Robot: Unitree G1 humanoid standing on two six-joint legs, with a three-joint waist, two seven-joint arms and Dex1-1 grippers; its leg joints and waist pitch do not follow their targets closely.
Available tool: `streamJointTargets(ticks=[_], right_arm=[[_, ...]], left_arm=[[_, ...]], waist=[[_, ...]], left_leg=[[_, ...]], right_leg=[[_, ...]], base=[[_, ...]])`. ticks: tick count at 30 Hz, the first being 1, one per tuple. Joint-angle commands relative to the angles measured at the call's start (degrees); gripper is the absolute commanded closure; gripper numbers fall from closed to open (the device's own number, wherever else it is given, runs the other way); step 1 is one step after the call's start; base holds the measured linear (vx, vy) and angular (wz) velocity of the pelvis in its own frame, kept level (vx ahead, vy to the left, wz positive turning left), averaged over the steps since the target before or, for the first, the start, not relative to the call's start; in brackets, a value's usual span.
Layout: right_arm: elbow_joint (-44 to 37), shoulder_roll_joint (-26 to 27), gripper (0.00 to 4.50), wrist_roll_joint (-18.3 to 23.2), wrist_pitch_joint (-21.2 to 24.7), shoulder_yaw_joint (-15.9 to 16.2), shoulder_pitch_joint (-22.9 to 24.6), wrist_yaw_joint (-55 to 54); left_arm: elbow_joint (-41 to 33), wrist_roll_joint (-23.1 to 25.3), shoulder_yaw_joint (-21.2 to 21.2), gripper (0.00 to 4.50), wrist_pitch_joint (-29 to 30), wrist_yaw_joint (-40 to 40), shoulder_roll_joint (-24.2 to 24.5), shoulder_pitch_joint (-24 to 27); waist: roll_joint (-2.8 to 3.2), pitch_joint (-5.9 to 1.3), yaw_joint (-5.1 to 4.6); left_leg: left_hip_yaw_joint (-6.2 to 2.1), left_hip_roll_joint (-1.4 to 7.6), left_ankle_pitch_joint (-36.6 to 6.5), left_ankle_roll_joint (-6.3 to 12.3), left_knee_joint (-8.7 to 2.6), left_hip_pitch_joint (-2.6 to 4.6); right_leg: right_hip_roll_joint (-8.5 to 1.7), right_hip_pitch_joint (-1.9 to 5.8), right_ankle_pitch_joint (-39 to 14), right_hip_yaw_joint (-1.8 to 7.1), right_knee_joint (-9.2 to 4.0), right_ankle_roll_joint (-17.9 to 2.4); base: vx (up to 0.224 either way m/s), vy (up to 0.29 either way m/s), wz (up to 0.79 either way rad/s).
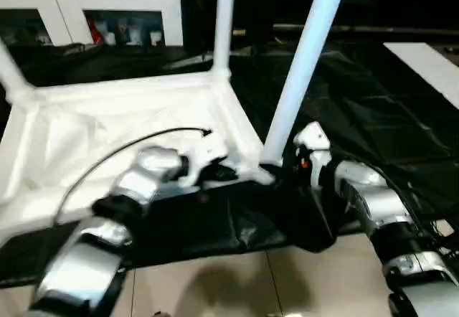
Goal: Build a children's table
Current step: Rotate leg to tighten
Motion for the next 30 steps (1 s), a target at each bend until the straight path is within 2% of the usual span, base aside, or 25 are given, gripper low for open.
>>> streamJointTargets(ticks=[1,3,5,6,7,8,11,14,20,23,25,26,27,28,30], right_arm=[[-2.03,-1.6,1.42,0.87,0.74,0.4,0.9,2.48],[-3.9,-2.38,1.42,1.34,1.31,1.39,1.76,5.19],[-5.24,-2.9,1.42,1.71,1.99,2.27,2.5,7.41],[-6.26,-3.15,1.42,2.1,2.69,2.99,3.15,9.27],[-6.53,-3.19,1.42,2.18,2.87,3.16,3.33,9.77],[-6.53,-3.19,1.64,2.18,2.87,3.16,3.33,9.78],[-6.83,-2.66,1.73,2.46,3.51,3.39,3.65,10.28],[-7.42,-2.47,1.89,2.66,4.06,3.47,4.02,10.31],[-7.68,-1.57,1.98,3.29,4.86,2.53,4.73,8.15],[-5.49,0.2,1.98,2.62,4.43,0.94,4.37,3.14],[-4.07,1.07,1.98,1.99,4.27,0.24,3.93,0.02],[-0.04,3.37,1.98,0.43,4.28,-1.55,2.47,-8.62],[1.25,4.11,1.99,-0.02,4.41,-2.13,1.98,-11.5],[3.0,5.35,1.99,-0.27,4.62,-2.99,1.32,-15.25],[4.08,6.21,1.99,-0.28,4.77,-3.56,0.91,-17.54]], left_arm=[[-0.85,-0.73,-1.75,4.5,1.77,-4.92,0.38,2.11],[-1.6,-0.96,-1.87,4.5,2.34,-6.85,1.58,2.54],[-2.08,-1.09,-2.04,4.5,2.73,-8.12,2.47,2.8],[-3.11,-1.48,-1.99,4.5,3.31,-8.88,3.09,3.17],[-3.7,-1.66,-1.95,4.5,3.66,-9.19,3.31,3.39],[-3.7,-1.66,-1.95,4.5,3.66,-9.19,3.32,3.39],[-5.58,-2.06,-2.15,4.5,5.0,-10.05,3.79,3.99],[-6.12,-2.06,-2.23,4.5,5.41,-9.96,3.69,4.12],[-7.03,-2.12,-2.22,4.5,5.95,-9.28,3.38,4.48],[-5.95,-1.15,-1.8,4.5,4.89,-5.34,2.08,4.19],[-5.06,-0.32,-1.65,4.5,4.79,-2.46,1.33,3.82],[-2.54,1.34,-1.23,4.5,5.6,4.64,-0.8,2.63],[-1.73,1.72,-1.06,4.5,5.69,6.69,-1.51,2.25],[-0.55,2.05,-0.62,4.5,6.28,10.0,-2.86,1.6],[0.22,2.18,-0.27,4.5,6.76,12.26,-3.86,1.16]], waist=[[0.04,-3.9,0.7],[-0.02,-3.76,1.03],[-0.07,-3.65,1.36],[0.04,-3.47,1.54],[0.05,-3.43,1.53],[0.07,-3.37,1.52],[0.24,-3.23,1.36],[0.16,-3.27,1.3],[0.18,-3.51,1.36],[0.11,-3.46,1.22],[0.17,-3.22,0.87],[0.23,-3.17,0.89],[0.16,-2.93,0.57],[0.15,-2.92,0.47],[0.1,-2.88,0.38]], left_leg=[[-0.61,2.33,-0.81,6.97,-2.62,0.79],[-0.51,2.4,-1.56,7.28,-2.57,0.8],[-0.49,2.48,-3.32,6.56,-2.69,0.94],[-0.56,2.57,-5.27,5.32,-2.9,0.96],[-0.56,2.65,-5.97,4.84,-2.97,1.02],[-0.58,2.64,-6.57,4.4,-3.0,1.0],[-0.68,2.54,-8.85,2.21,-3.2,1.08],[-0.73,2.45,-8.54,1.88,-3.21,1.09],[-0.67,2.27,-5.99,2.79,-2.96,1.01],[-0.72,2.26,-6.58,2.63,-3.01,0.94],[-0.9,2.19,-9.71,1.22,-3.19,1.16],[-0.94,2.24,-10.47,0.74,-3.26,1.24],[-0.94,2.14,-12.06,-0.29,-3.39,1.39],[-1.13,2.08,-13.32,-1.25,-3.48,1.44],[-1.29,2.12,-13.93,-1.93,-3.59,1.39]], right_leg=[[-4.23,3.22,11.36,2.38,-1.9,-17.56],[-4.41,3.06,10.58,2.35,-1.98,-17.76],[-4.52,3.01,7.42,2.38,-2.23,-17.25],[-4.58,2.94,3.68,2.39,-2.51,-16.62],[-4.59,2.87,2.66,2.4,-2.58,-16.48],[-4.59,2.8,1.61,2.4,-2.66,-16.33],[-4.64,2.64,-2.99,2.51,-3.12,-15.26],[-4.67,2.66,-3.52,2.59,-3.24,-14.67],[-4.52,2.82,1.05,2.55,-2.8,-15.24],[-4.61,2.82,-0.04,2.56,-2.92,-15.19],[-4.78,2.55,-5.74,2.62,-3.64,-14.41],[-4.75,2.43,-7.32,2.64,-3.77,-14.07],[-4.66,2.11,-10.6,2.67,-4.11,-13.4],[-4.76,2.13,-14.44,2.62,-4.39,-12.38],[-4.92,2.1,-17.14,2.65,-4.67,-10.97]], base=[[0.0,0.0,0.0],[0.0,0.0,0.0],[0.0,0.0,0.0],[0.0,0.0,0.0],[0.0,0.0,0.0],[0.0,0.0,0.0],[0.0,0.0,0.0],[0.0,0.0,0.0],[0.0,0.0,0.0],[0.0,0.0,0.0],[0.0,0.0,0.0],[0.0,0.0,0.0],[-0.063,0.003,-0.01],[0.0,0.0,0.0],[0.0,0.0,0.0]])
